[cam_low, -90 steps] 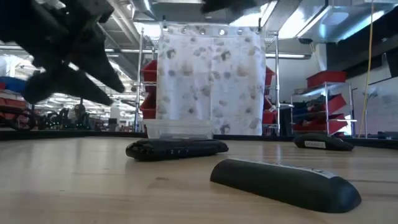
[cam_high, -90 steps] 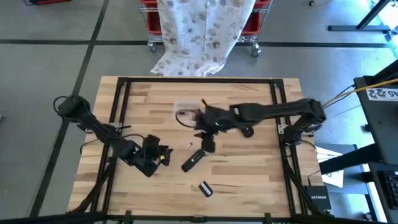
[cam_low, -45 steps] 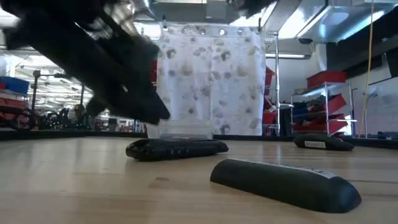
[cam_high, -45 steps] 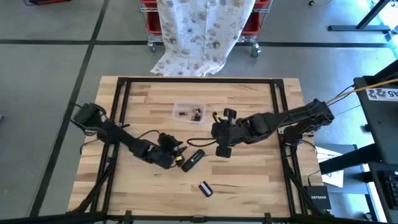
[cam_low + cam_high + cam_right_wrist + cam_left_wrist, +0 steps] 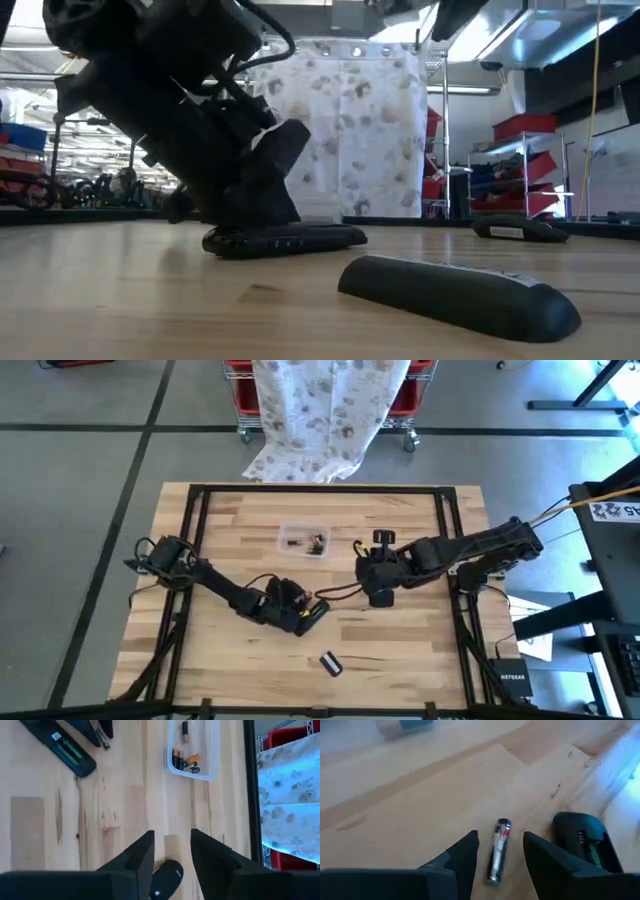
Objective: Insert battery
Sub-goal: Insert the silver battery into the remote
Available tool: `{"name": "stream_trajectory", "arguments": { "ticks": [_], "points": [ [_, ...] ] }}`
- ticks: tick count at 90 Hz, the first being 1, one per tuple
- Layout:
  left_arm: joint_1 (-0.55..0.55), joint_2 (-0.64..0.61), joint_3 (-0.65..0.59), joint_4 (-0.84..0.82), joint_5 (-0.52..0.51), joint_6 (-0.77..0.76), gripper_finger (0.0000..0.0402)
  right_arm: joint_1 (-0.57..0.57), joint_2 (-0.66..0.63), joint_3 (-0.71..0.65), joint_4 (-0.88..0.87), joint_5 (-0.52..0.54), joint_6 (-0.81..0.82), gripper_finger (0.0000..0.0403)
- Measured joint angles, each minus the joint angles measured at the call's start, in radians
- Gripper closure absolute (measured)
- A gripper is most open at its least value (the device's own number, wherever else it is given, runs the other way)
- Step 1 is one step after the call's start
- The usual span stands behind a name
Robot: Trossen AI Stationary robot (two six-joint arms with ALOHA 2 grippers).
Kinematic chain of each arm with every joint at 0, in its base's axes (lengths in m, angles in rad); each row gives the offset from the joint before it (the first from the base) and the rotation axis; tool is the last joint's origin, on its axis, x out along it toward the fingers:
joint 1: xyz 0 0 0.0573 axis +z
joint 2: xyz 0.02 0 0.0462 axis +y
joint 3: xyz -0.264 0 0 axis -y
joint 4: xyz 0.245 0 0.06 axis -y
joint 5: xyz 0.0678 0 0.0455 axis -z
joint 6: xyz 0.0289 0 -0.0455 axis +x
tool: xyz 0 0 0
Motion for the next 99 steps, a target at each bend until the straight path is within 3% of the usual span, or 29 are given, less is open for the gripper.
{"name": "stream_trajectory", "arguments": {
  "ticks": [45, 71, 83, 99],
  "points": [
    [-0.052, 0.0, -0.001, -0.126, -0.027, 0.096, 0.026, 0.0, -0.017, 0.0, 0.03, -0.062, 0.066, 0.0292],
    [-0.065, 0.06, -0.008, -0.125, -0.071, -0.007, 0.0264, 0.0, -0.017, 0.0, 0.033, -0.072, 0.108, 0.0292],
    [-0.064, 0.073, -0.01, -0.106, -0.089, -0.021, 0.0286, 0.0, -0.017, 0.0, 0.034, -0.083, 0.114, 0.0292],
    [-0.044, 0.073, -0.011, -0.107, -0.088, -0.097, 0.0352, 0.0, -0.016, 0.0, 0.044, -0.083, 0.115, 0.0292]
  ]
}}
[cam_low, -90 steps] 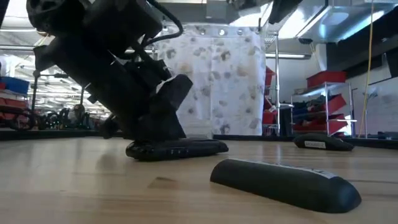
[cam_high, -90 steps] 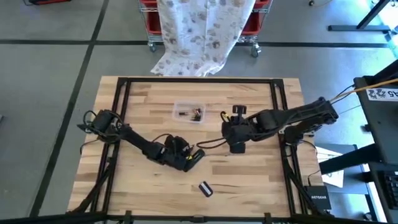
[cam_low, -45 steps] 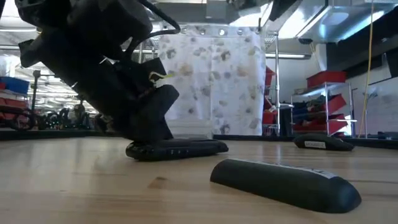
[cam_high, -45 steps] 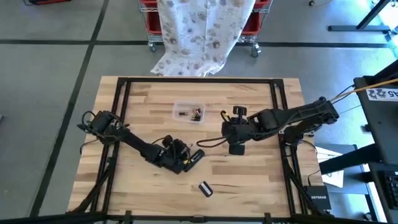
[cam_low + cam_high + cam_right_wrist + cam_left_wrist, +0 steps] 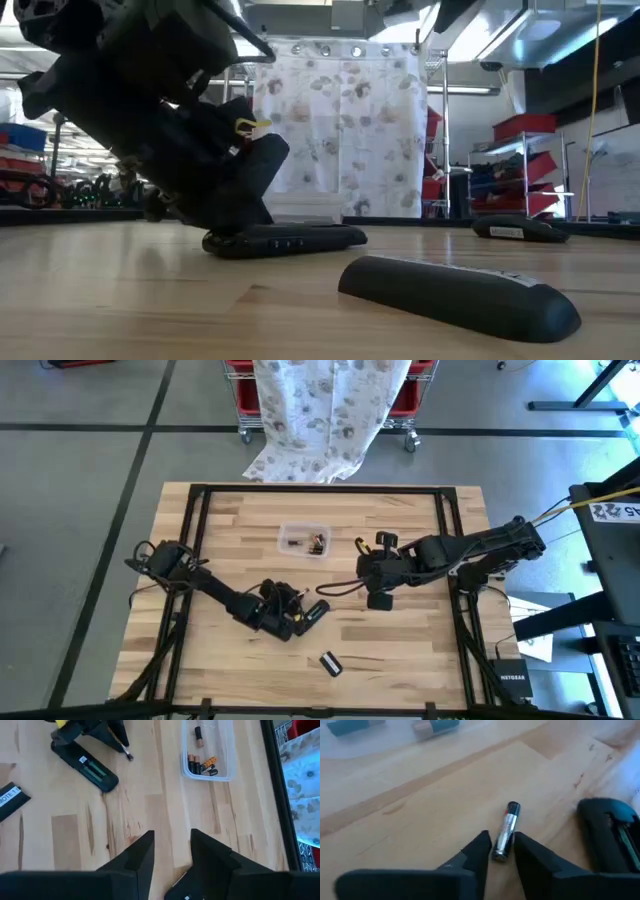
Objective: Insert battery
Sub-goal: Insert the silver battery into the remote
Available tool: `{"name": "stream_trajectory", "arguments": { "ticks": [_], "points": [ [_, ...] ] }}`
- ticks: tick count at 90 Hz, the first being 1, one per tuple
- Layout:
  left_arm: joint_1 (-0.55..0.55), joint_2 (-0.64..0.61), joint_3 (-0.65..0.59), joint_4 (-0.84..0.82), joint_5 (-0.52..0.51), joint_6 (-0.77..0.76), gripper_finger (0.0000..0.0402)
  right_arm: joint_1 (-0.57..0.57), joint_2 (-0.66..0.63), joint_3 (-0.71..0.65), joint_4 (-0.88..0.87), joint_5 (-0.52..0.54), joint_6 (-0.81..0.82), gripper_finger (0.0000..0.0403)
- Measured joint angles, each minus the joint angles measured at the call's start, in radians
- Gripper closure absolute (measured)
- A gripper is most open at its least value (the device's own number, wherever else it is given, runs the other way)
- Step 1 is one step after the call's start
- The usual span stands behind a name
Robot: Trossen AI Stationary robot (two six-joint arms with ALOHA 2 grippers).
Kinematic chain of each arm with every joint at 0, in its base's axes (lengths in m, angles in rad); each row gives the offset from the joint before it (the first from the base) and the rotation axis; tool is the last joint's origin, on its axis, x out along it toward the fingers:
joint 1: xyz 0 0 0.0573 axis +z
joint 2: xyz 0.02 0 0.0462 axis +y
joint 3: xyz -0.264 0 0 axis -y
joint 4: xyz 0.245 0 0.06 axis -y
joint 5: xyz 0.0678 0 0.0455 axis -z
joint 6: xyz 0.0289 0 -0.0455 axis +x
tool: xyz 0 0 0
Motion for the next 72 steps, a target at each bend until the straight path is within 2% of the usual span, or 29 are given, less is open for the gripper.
{"name": "stream_trajectory", "arguments": {
  "ticks": [8, 25, 56, 72],
  "points": [
    [0.005, -0.003, 0.0, 0.004, 0.012, -0.054, 0.0385, 0.0, 0.001, 0.0, 0.004, 0.002, -0.006, 0.0292],
    [0.009, -0.064, -0.004, -0.015, 0.077, -0.107, 0.0394, 0.0, -0.005, 0.0, 0.002, -0.006, -0.034, 0.0292],
    [-0.003, -0.306, -0.006, -0.096, 0.204, 0.096, 0.0399, -0.002, -0.011, -0.006, 0.028, 0.029, -0.057, 0.0292],
    [-0.041, -0.421, -0.005, -0.092, 0.211, 0.161, 0.04, -0.002, -0.019, -0.092, 0.144, -0.042, -0.08, 0.0292]
  ]
}}
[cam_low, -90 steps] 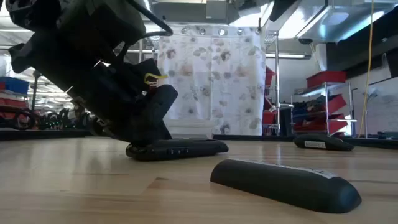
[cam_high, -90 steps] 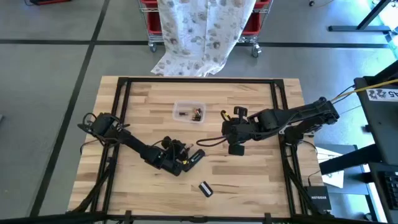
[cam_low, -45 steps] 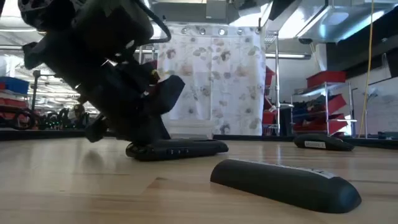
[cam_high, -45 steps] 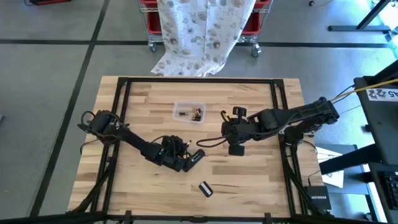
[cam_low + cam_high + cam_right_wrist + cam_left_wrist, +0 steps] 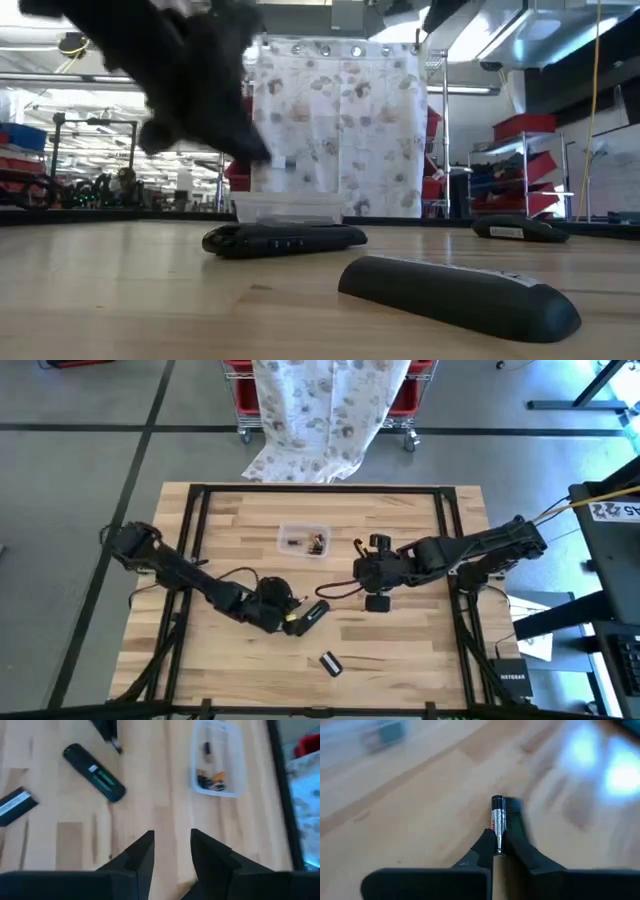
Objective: Insert battery
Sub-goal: Insert the silver battery into the remote
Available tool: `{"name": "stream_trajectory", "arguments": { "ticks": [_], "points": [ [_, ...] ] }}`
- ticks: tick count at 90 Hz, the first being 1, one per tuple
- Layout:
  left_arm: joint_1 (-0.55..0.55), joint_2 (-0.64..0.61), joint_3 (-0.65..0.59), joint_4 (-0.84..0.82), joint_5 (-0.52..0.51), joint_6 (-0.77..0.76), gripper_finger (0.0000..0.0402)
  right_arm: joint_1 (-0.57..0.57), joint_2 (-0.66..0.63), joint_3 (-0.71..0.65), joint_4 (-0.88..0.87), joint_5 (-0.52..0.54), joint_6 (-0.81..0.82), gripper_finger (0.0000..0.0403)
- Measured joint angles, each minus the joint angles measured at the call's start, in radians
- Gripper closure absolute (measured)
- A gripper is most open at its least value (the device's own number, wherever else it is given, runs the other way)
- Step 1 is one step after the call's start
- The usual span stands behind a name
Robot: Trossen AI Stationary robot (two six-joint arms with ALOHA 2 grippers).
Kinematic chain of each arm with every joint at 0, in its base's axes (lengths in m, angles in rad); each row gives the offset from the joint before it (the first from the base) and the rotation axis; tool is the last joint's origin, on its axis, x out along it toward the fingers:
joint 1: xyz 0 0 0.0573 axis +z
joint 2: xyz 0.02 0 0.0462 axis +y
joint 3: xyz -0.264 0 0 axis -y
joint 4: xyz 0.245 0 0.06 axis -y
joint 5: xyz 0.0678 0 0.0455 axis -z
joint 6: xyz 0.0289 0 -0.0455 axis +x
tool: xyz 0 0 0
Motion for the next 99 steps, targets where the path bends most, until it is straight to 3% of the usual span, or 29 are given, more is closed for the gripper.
{"name": "stream_trajectory", "arguments": {
  "ticks": [12, 27, 51, 67, 80, 88, 99],
  "points": [
    [-0.039, -0.05, 0.001, 0.015, -0.008, -0.012, 0.04, 0.0, -0.001, -0.119, 0.121, -0.048, 0.043, 0.0292],
    [-0.117, -0.061, 0.002, 0.088, -0.02, -0.165, 0.04, 0.0, 0.005, -0.29, 0.378, -0.117, 0.104, 0.0292],
    [-0.262, 0.024, 0.031, 0.115, -0.197, -0.436, 0.0401, 0.0, 0.088, -0.432, 0.589, -0.129, 0.255, 0.0293],
    [-0.267, 0.149, 0.16, 0.109, -0.172, -0.501, 0.0401, -0.007, 0.202, -0.457, 0.775, -0.098, 0.17, 0.0334],
    [-0.243, 0.237, 0.28, -0.069, -0.122, -0.603, 0.0401, -0.043, 0.273, -0.457, 0.869, -0.125, 0.16, 0.0392],
    [-0.223, 0.283, 0.31, -0.179, -0.111, -0.7, 0.0401, -0.065, 0.307, -0.457, 0.901, -0.147, 0.158, 0.0396],
    [-0.201, 0.329, 0.31, -0.202, -0.058, -0.78, 0.0401, -0.087, 0.344, -0.457, 0.914, -0.166, 0.155, 0.0401]
  ]
}}
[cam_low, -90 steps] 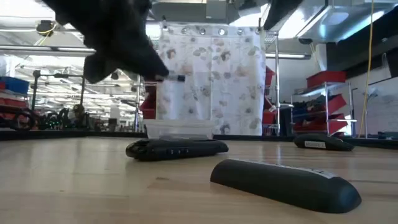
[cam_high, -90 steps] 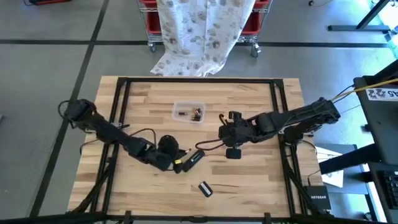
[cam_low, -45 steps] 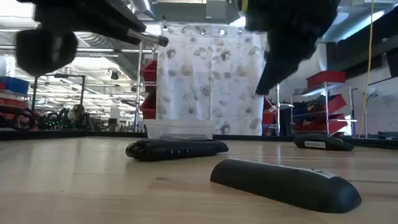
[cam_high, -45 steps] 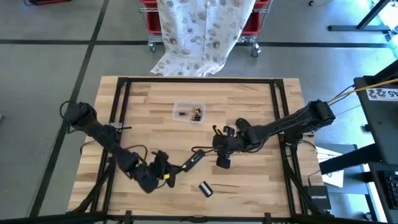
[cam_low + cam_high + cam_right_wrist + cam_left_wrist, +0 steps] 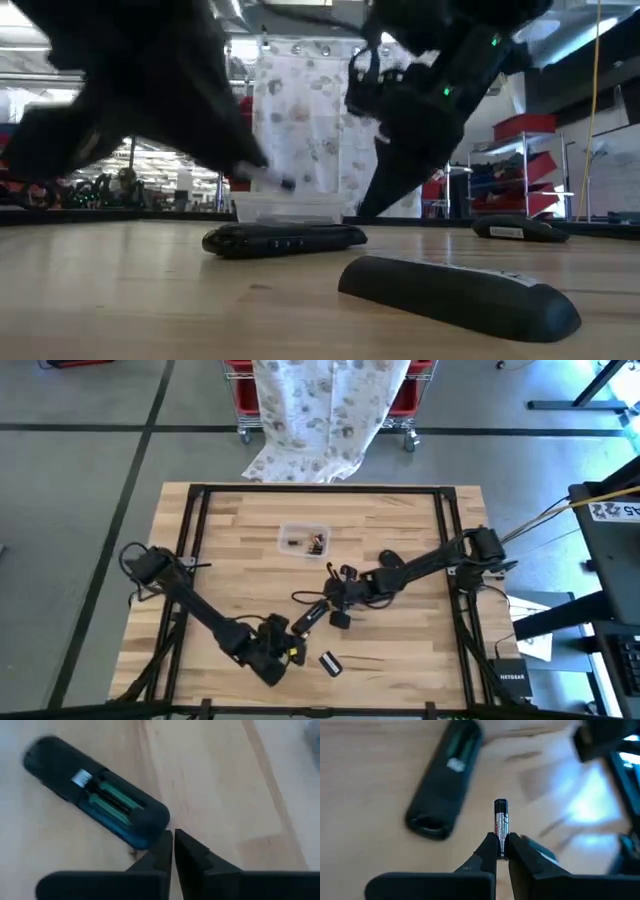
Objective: Insert battery
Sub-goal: Insert the silver battery into the remote
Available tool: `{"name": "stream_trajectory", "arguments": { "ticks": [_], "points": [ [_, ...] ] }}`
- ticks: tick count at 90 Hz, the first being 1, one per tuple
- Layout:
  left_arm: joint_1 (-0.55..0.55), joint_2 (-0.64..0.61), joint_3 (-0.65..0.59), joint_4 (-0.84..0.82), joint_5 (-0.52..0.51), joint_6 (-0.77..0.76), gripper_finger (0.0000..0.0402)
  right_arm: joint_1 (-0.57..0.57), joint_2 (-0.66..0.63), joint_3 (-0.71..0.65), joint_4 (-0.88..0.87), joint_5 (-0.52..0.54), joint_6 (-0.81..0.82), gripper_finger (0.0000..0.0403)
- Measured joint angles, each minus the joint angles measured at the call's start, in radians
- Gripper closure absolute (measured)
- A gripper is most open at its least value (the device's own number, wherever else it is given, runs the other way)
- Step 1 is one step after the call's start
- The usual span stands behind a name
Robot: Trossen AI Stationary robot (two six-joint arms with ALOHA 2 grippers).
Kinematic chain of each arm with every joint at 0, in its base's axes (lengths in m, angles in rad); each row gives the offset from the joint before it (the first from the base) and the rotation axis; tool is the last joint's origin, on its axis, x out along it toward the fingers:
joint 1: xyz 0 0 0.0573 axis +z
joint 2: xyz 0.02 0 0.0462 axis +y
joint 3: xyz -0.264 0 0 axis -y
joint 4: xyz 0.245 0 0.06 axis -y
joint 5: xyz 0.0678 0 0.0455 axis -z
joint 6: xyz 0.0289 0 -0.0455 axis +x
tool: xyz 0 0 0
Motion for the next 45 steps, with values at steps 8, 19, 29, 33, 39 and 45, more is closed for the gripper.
{"name": "stream_trajectory", "arguments": {
  "ticks": [8, 19, 29, 33, 39, 45],
  "points": [
    [0.015, 0.037, -0.003, -0.006, 0.048, -0.023, 0.0401, -0.001, 0.02, 0.0, 0.009, -0.024, -0.001, 0.0402],
    [0.03, 0.055, -0.002, -0.032, 0.1, -0.029, 0.0401, 0.016, 0.022, -0.009, 0.026, -0.084, -0.001, 0.0402],
    [0.043, 0.049, 0.0, -0.115, 0.145, -0.031, 0.04, 0.065, 0.022, -0.026, 0.054, -0.102, 0.012, 0.0402],
    [0.043, 0.037, 0.0, -0.162, 0.153, -0.031, 0.04, 0.084, 0.022, -0.026, 0.053, -0.107, 0.015, 0.0402],
    [0.041, 0.024, -0.003, -0.201, 0.153, -0.031, 0.04, 0.114, 0.022, -0.025, 0.055, -0.111, 0.02, 0.0403],
    [0.038, 0.01, -0.002, -0.208, 0.164, -0.023, 0.04, 0.135, 0.022, -0.025, 0.051, -0.102, 0.021, 0.0403]
  ]
}}
